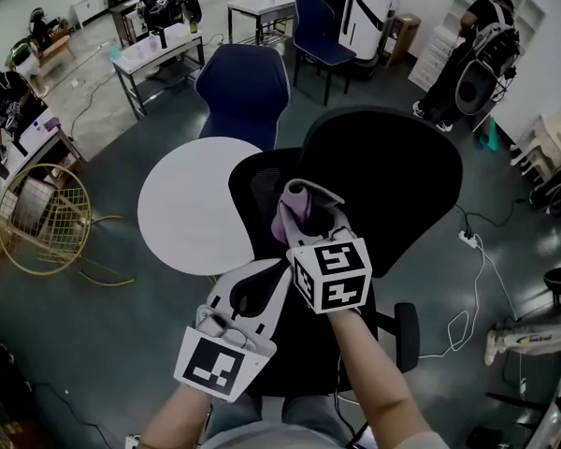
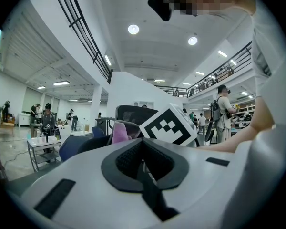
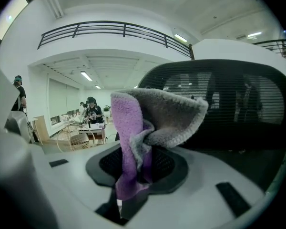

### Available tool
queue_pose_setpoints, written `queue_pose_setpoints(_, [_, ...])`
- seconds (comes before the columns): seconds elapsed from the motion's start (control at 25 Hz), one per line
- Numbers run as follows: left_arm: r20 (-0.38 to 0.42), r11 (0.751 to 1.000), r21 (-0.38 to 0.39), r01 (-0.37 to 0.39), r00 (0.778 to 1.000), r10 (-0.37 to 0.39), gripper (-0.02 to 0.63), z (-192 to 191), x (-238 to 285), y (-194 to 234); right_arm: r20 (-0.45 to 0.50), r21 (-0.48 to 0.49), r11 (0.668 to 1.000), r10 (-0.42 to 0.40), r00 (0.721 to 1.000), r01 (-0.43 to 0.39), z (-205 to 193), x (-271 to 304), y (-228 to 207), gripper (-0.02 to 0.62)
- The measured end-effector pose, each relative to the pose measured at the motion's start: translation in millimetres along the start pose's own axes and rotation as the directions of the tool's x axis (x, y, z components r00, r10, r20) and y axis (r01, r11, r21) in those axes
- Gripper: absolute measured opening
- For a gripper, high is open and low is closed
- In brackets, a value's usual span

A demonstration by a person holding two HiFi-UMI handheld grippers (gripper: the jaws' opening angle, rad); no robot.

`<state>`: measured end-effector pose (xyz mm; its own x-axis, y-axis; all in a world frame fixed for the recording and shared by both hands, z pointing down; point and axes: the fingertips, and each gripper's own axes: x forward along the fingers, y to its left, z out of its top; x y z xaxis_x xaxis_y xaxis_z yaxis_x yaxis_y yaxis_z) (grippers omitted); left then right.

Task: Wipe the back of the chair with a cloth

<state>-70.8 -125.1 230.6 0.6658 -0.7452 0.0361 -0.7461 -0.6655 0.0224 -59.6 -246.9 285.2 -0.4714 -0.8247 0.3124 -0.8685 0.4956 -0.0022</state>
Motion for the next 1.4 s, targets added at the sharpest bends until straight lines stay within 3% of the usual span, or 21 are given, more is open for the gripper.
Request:
queue_pose_setpoints(0.36, [-0.009, 0.998, 0.056, -0.039, 0.999, 0.04, 0.012, -3, -24, 25, -0.099, -0.046, 0.998, 0.041, 0.994, -0.046, -31, 41, 31, 0.121])
queue_pose_setpoints(0.88, [-0.035, 0.993, -0.031, -0.111, 0.993, 0.11, 0.012, -26, -48, 67, -0.112, -0.061, 0.998, 0.016, 0.994, -0.023, -48, 79, 43, 0.123])
queue_pose_setpoints(1.16, [-0.055, 0.993, -0.06, -0.1, 0.994, 0.097, 0.012, -47, -43, 60, -0.105, -0.014, 0.999, 0.047, 0.993, -0.049, -57, 77, 45, 0.123])
queue_pose_setpoints(1.4, [-0.07, 0.993, -0.074, -0.092, 0.994, 0.086, 0.012, -64, -34, 41, -0.087, 0.06, 0.997, 0.047, 0.995, -0.042, -66, 67, 15, 0.121])
